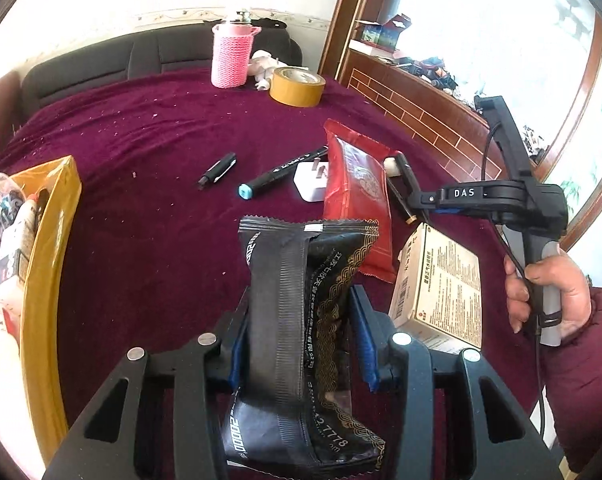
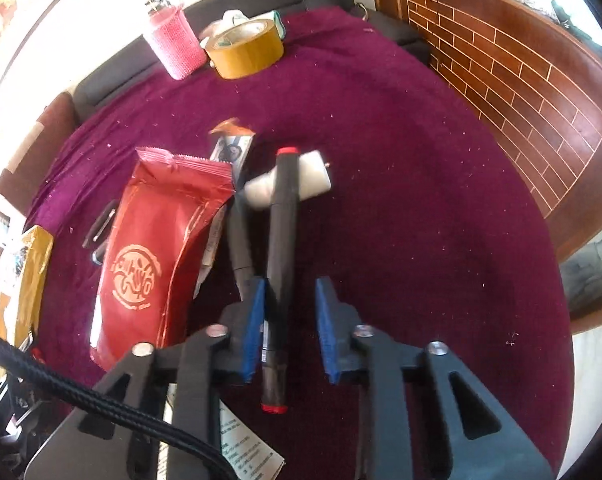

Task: Organize objects
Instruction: 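Grasp a black marker with the right gripper while the left holds the packet, then carry packet and marker into the tray and open both grippers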

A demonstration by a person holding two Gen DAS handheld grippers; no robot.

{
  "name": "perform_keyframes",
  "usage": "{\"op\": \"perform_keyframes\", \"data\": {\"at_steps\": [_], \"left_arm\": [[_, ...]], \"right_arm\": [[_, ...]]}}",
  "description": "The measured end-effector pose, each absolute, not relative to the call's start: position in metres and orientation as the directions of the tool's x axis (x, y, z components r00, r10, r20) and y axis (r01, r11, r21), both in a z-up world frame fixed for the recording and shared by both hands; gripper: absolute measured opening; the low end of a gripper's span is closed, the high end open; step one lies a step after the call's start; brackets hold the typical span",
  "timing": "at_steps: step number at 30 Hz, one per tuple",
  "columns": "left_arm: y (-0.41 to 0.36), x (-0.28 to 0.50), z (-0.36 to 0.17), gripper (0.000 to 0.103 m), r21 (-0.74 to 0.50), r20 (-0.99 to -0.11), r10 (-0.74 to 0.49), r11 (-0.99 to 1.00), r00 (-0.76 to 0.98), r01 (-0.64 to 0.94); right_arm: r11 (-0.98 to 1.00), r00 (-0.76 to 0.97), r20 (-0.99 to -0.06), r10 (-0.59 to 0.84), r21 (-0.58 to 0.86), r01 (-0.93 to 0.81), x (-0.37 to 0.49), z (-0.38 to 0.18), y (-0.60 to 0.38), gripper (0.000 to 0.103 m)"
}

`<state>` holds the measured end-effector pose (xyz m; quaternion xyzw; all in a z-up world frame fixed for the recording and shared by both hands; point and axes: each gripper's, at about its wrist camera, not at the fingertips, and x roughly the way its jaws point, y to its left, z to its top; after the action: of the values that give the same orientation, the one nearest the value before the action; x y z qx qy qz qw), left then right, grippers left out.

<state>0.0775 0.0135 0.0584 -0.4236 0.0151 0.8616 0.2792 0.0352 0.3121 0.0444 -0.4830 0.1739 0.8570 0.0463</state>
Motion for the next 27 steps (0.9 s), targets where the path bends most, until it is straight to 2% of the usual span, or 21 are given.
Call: {"op": "perform_keyframes", "data": {"at_steps": [7,14,22,27], "left_arm": [[-0.003,0.082,0.06,0.038,-0.238,-0.727,0.474,-0.853,-0.496,-0.465],[-0.03,0.09,0.069,0.038,-0.281,-0.696,0.49,-0.859,-0.525,-0.428],[-0.072,0.108,0.085,0.039,-0.31,-0.647,0.487,-0.871,-0.586,-0.382],[-0.121,0.117,0.098,0.039,-0.317,-0.619,0.44,-0.898,-0.65,-0.305]], "right_arm": [[-0.905,-0.527,-0.832,-0.174,0.346,-0.248,0.036,0.039,0.325,0.012],[-0.888,-0.621,-0.763,-0.181,0.398,-0.23,0.067,0.073,0.331,0.012],[-0.879,-0.668,-0.691,-0.276,0.463,-0.116,0.088,0.122,0.297,0.012],[-0.863,-0.648,-0.664,-0.373,0.504,-0.02,0.088,0.137,0.25,0.012]]}}
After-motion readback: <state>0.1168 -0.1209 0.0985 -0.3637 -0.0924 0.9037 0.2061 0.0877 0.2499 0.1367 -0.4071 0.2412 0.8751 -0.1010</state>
